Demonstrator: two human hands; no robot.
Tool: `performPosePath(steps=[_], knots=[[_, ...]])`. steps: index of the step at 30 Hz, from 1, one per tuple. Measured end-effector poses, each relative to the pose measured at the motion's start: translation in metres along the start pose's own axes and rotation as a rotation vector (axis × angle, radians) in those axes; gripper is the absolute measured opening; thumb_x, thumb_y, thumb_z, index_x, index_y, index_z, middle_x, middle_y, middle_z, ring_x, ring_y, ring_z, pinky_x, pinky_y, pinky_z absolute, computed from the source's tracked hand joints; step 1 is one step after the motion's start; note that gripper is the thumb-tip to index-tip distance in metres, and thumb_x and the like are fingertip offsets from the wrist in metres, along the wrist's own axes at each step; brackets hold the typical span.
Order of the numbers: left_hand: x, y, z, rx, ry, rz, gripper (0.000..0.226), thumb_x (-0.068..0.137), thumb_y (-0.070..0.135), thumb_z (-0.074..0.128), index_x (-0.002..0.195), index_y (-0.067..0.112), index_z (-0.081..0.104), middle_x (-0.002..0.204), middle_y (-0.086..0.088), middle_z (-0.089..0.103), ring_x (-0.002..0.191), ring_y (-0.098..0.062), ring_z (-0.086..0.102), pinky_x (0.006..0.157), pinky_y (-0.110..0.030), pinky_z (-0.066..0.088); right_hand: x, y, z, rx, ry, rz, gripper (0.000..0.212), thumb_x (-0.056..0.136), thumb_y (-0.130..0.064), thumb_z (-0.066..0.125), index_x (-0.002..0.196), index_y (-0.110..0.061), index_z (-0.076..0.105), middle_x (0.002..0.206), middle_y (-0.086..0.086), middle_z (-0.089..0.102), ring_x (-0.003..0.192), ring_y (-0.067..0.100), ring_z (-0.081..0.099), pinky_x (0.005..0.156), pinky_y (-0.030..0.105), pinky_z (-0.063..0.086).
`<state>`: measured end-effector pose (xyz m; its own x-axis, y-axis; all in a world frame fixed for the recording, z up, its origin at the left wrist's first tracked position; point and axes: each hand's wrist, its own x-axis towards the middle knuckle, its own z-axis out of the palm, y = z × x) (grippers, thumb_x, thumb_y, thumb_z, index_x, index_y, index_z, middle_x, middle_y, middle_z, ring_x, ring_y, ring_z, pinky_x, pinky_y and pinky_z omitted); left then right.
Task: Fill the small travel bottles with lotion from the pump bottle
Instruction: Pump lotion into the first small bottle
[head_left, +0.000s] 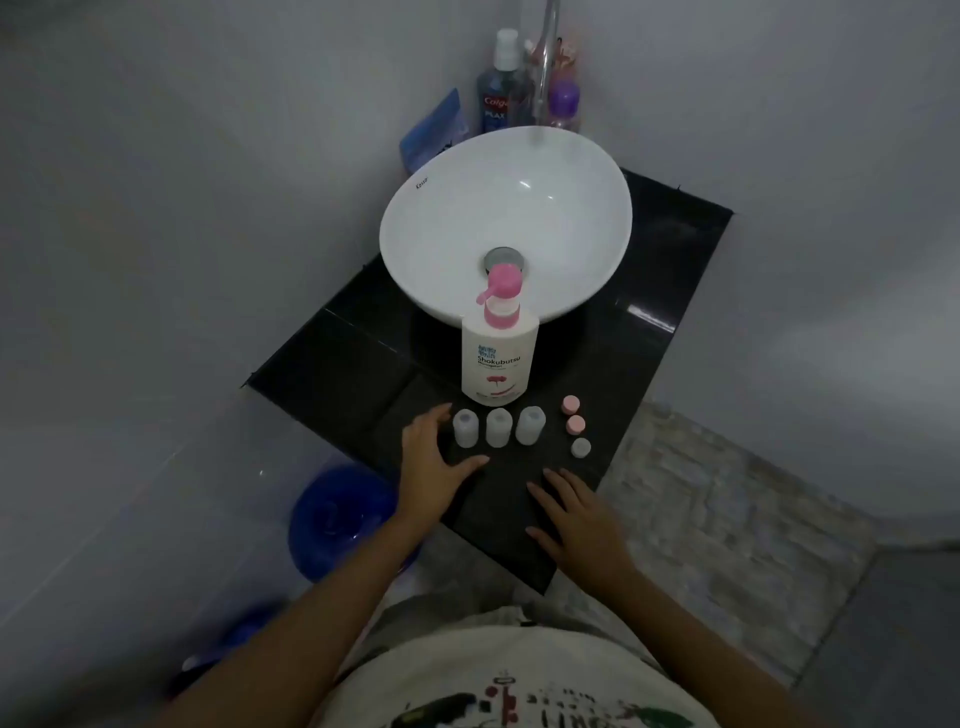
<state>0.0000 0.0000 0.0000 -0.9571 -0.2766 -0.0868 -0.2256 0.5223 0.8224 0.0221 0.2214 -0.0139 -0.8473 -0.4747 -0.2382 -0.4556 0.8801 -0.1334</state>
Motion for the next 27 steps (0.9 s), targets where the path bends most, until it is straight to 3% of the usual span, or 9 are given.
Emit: performPosePath(steps=[5, 8, 11, 14, 17, 20, 23, 25, 27], knots=[[0.009, 0.005, -0.002, 0.018, -0.017, -0.005, 0.053, 0.069, 0.026, 0.081, 0.116, 0.022, 0.057, 0.112, 0.009, 0.058, 0.109, -0.006, 0.042, 0.089, -0.022, 0.04, 0.0, 0.0, -0.004, 0.014, -0.018, 0.006, 0.059, 0.086, -0.058, 0.03, 0.131, -0.025, 0.05, 0.137, 0.005, 0.053, 0.125, 0.026, 0.052, 0.098, 0.039, 0.045], [0.009, 0.007, -0.006, 0.045, -0.017, 0.0, 0.036, 0.076, 0.022, 0.076, 0.108, 0.02, 0.062, 0.108, 0.003, 0.062, 0.104, -0.006, 0.045, 0.081, -0.013, 0.035, 0.001, 0.0, -0.007, 0.063, -0.079, -0.02, 0.065, 0.087, -0.058, 0.025, 0.141, -0.024, 0.036, 0.151, 0.007, 0.034, 0.14, 0.028, 0.031, 0.111, 0.042, 0.028], [0.009, 0.007, -0.008, 0.006, 0.0, -0.01, 0.031, 0.077, 0.025, 0.075, 0.104, 0.021, 0.062, 0.106, 0.005, 0.062, 0.104, -0.008, 0.05, 0.084, -0.015, 0.038, 0.003, -0.001, -0.012, 0.099, -0.084, -0.029, 0.062, 0.091, -0.054, 0.036, 0.144, -0.022, 0.031, 0.154, 0.007, 0.026, 0.143, 0.026, 0.022, 0.115, 0.04, 0.022], [0.007, 0.011, -0.015, -0.07, 0.026, -0.041, 0.032, 0.078, 0.027, 0.074, 0.107, 0.023, 0.06, 0.108, 0.005, 0.062, 0.103, -0.007, 0.055, 0.088, -0.022, 0.045, 0.009, -0.005, -0.029, 0.217, 0.092, -0.029, 0.058, 0.088, -0.054, 0.039, 0.133, -0.017, 0.049, 0.139, 0.008, 0.046, 0.129, 0.021, 0.041, 0.107, 0.035, 0.039], [0.004, 0.026, -0.028, -0.174, 0.062, -0.008, 0.031, 0.08, 0.022, 0.073, 0.107, 0.023, 0.059, 0.104, 0.012, 0.062, 0.101, 0.002, 0.057, 0.086, -0.016, 0.044, 0.026, -0.012, -0.072, 0.407, 0.366, -0.028, 0.049, 0.087, -0.051, 0.042, 0.112, -0.015, 0.063, 0.111, 0.003, 0.061, 0.103, 0.01, 0.052, 0.088, 0.023, 0.045], [0.006, 0.049, -0.04, -0.243, 0.099, 0.067, 0.029, 0.08, 0.018, 0.073, 0.105, 0.023, 0.059, 0.102, 0.016, 0.063, 0.099, 0.003, 0.059, 0.085, -0.013, 0.046, 0.051, -0.018, -0.137, 0.628, 0.594, -0.059, 0.032, 0.089, -0.039, 0.051, 0.097, -0.011, 0.065, 0.093, 0.0, 0.062, 0.088, 0.008, 0.054, 0.076, 0.021, 0.045], [0.014, 0.067, -0.049, -0.257, 0.117, 0.127, 0.028, 0.081, 0.019, 0.072, 0.106, 0.022, 0.06, 0.103, 0.011, 0.064, 0.099, -0.003, 0.06, 0.086, -0.02, 0.05, 0.081, -0.025, -0.201, 0.769, 0.794, -0.079, 0.022, 0.09, -0.028, 0.055, 0.09, -0.009, 0.064, 0.084, -0.001, 0.061, 0.076, 0.011, 0.055, 0.069, 0.019, 0.045], [0.022, 0.077, -0.053, -0.234, 0.118, 0.135, 0.03, 0.08, 0.028, 0.07, 0.108, 0.024, 0.059, 0.106, 0.009, 0.063, 0.101, -0.006, 0.06, 0.087, -0.026, 0.052, 0.103, -0.03, -0.232, 0.798, 0.859, -0.078, 0.023, 0.09, -0.03, 0.055, 0.089, -0.009, 0.064, 0.082, -0.001, 0.061, 0.074, 0.01, 0.055, 0.068, 0.017, 0.044], [0.028, 0.086, -0.057, -0.195, 0.117, 0.139, 0.033, 0.079, 0.035, 0.068, 0.109, 0.026, 0.058, 0.107, 0.008, 0.062, 0.101, -0.007, 0.059, 0.087, -0.03, 0.053, 0.125, -0.035, -0.248, 0.763, 0.768, -0.095, 0.026, 0.09, -0.033, 0.055, 0.089, -0.009, 0.064, 0.084, -0.001, 0.063, 0.076, 0.009, 0.055, 0.07, 0.017, 0.043]])
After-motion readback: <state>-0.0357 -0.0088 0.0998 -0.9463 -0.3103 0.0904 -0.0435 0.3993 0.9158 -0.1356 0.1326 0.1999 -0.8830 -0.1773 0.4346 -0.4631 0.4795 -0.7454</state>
